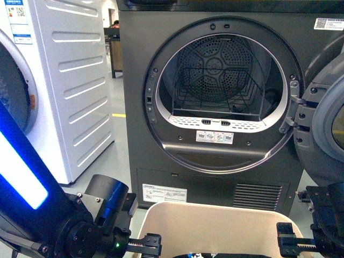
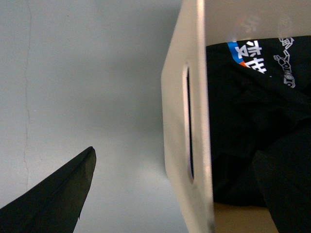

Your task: Move hamper under clothes hanger

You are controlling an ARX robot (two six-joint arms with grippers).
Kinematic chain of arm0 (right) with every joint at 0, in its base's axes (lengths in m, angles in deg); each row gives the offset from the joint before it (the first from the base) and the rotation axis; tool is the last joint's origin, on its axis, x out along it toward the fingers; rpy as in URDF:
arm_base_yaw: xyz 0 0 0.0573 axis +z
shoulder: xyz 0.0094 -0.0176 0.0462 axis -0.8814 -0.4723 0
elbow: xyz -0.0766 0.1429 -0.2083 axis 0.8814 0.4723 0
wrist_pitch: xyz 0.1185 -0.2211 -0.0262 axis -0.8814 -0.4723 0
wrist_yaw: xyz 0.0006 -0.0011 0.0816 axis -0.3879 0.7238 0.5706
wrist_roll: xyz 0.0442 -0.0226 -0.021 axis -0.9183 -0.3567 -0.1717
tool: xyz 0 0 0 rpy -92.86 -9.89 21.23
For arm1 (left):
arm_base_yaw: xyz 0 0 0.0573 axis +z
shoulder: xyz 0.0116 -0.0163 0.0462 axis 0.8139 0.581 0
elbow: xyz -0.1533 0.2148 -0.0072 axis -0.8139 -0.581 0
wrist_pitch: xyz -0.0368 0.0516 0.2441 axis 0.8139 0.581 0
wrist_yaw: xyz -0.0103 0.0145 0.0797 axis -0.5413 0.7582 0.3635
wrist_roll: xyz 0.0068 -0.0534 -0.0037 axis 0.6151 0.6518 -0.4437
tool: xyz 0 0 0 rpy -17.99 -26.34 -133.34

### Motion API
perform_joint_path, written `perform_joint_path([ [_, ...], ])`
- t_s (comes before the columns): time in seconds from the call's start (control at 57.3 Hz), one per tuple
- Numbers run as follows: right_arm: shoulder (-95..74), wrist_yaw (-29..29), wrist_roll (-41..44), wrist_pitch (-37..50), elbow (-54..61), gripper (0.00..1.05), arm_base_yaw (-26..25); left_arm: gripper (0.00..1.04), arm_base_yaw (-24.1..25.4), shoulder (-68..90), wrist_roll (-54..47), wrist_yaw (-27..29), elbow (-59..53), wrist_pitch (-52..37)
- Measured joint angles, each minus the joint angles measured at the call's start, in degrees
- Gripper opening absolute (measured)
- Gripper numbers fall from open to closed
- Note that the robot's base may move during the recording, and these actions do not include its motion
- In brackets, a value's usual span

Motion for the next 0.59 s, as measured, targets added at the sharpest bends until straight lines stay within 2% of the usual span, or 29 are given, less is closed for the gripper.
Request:
perform_joint_path([
  [0.21, -4.6, -2.3, 2.1, -0.8, 0.0, 0.97, -1.2, 0.98, 0.0, 0.0, 0.0, -0.2, -0.2, -0.8],
  [0.594, -6.1, -2.1, 2.1, -0.6, -0.9, 0.97, 0.1, 0.98, 1.0, 0.1, -0.3, 0.9, -1.0, -1.0],
])
